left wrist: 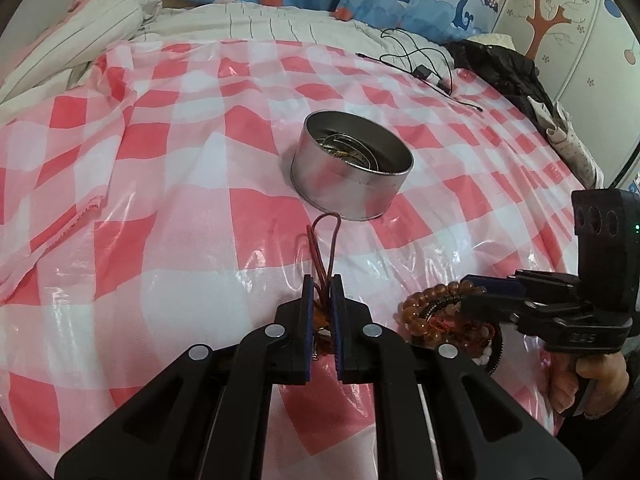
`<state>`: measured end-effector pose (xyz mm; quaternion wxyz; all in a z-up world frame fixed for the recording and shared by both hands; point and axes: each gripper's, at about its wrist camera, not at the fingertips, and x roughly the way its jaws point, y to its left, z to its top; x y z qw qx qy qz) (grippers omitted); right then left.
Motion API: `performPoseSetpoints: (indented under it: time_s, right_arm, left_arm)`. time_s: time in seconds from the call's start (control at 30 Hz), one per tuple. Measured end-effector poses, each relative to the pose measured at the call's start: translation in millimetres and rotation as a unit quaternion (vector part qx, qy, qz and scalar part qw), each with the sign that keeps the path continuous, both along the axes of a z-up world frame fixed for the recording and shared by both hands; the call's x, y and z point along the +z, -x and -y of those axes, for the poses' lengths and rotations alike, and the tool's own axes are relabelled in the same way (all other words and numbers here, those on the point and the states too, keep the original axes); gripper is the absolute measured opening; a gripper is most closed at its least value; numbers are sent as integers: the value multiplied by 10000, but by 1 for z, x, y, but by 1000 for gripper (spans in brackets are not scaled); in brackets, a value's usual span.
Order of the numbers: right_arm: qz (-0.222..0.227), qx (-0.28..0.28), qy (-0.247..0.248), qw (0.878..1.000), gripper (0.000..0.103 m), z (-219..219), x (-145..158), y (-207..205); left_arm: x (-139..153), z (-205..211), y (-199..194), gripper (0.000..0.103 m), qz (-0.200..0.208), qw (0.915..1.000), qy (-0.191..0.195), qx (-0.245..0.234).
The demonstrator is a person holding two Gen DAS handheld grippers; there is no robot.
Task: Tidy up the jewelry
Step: 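Lift the red cord with the left tool while the right tool drags the amber bracelet out, then hold the red cord pendant with the left tool while the right tool grasps the amber bracelet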
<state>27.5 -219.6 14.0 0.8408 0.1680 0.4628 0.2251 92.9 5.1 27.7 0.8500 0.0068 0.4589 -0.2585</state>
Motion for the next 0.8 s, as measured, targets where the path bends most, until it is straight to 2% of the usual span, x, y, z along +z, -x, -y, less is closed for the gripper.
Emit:
performPoseSetpoints:
  time_s: [0.07,0.17,0.3,0.4,0.53,0.57,0.6,0.67,0.8]
  right_arm:
    - [139,-26,22,9999,12,1,4,3]
    - [472,-77,-90,9988,13,5,18,7]
    - [675,-175,-207,9974,13,12,26,9]
    - [823,-478,-213,9952,13,26,34,11]
    - [323,-1284,348,9906,15,52,17,0]
    - [193,-1420,327,9891,27,59,13,-2]
    - [155,-1453,308,9888,44,61,10,-3]
    - [245,-1440,430,9883,52,58,13,-3]
    - [282,-1232,1255,9840,60,37,9,-7]
  left_arm:
    - [0,0,0,8,1,10000,-34,6]
    - [-1,1,0,8,4,10000,-52,-6]
    - [-2,3,0,11,19,9999,-115,-29]
    - [-2,3,0,12,16,9999,-128,-35]
    - [-3,6,1,13,13,9998,-172,-67]
    - [-3,7,1,14,19,9998,-192,-77]
    - [-3,7,1,16,29,9997,-213,-82]
    - [-4,8,2,18,37,9997,-236,-83]
    - [-4,9,2,20,59,9996,-282,-77]
